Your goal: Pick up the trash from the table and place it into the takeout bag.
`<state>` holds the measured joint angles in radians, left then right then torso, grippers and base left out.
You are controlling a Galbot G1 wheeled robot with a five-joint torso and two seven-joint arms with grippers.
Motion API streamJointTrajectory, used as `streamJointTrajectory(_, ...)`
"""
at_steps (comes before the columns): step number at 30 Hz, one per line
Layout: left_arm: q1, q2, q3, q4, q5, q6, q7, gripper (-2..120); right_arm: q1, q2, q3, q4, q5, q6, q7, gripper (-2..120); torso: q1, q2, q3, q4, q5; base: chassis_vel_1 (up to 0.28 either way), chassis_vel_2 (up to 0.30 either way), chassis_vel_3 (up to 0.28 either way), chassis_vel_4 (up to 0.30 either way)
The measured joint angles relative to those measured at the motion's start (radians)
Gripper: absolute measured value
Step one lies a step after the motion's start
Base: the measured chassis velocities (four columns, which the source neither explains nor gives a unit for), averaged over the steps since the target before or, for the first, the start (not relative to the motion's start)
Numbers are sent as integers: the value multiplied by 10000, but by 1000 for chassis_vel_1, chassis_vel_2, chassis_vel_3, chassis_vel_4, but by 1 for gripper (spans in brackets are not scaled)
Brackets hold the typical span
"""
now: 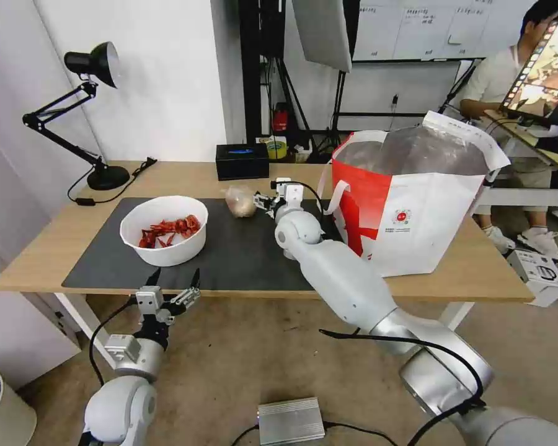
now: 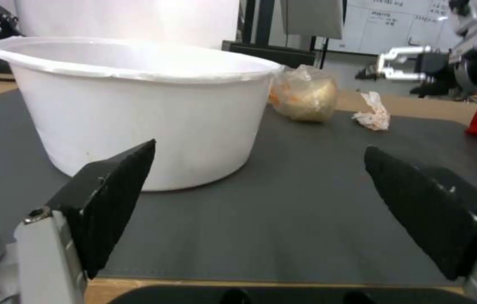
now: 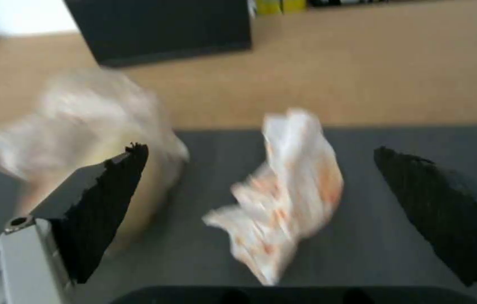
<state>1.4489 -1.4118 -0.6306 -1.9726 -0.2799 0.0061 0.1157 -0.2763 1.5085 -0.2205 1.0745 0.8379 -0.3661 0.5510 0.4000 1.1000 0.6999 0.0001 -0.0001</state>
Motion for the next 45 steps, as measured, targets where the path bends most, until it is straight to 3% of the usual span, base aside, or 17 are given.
streamJointTrajectory(21,-40,-51,214,174,201,-23,9,100,-152,464,782,-1337,-92,361,-603,96,0,0,0,-1,1,0,0,0,0)
streamJointTrajectory(29,-24,-90,243,212,232,-45,12,100,-96,616,985,-1846,-297,560,-990,64,-3,2,-2,-6,-1,0,0,0,0)
streamJointTrajectory(31,-24,-94,246,214,233,-46,12,100,-95,617,987,-1853,-297,560,-990,62,-3,2,-3,-6,-1,0,0,0,0)
streamJointTrajectory(37,-41,-128,272,239,243,-60,13,100,-102,611,1010,-1998,-296,568,-1046,34,-4,3,-3,-9,-2,0,0,0,0)
streamJointTrajectory(41,-46,-160,287,243,250,-65,13,100,-127,605,1018,-2016,-297,581,-1075,25,-3,2,-2,-10,-1,0,0,0,0)
streamJointTrajectory(44,-43,-194,293,243,260,-70,14,100,-205,605,1010,-1944,-311,612,-1183,8,0,1,1,-1,0,0,0,0,0)
streamJointTrajectory(45,-43,-194,293,243,260,-70,14,100,-205,605,1010,-1944,-311,612,-1183,8,0,1,1,-1,0,0,0,0,0)
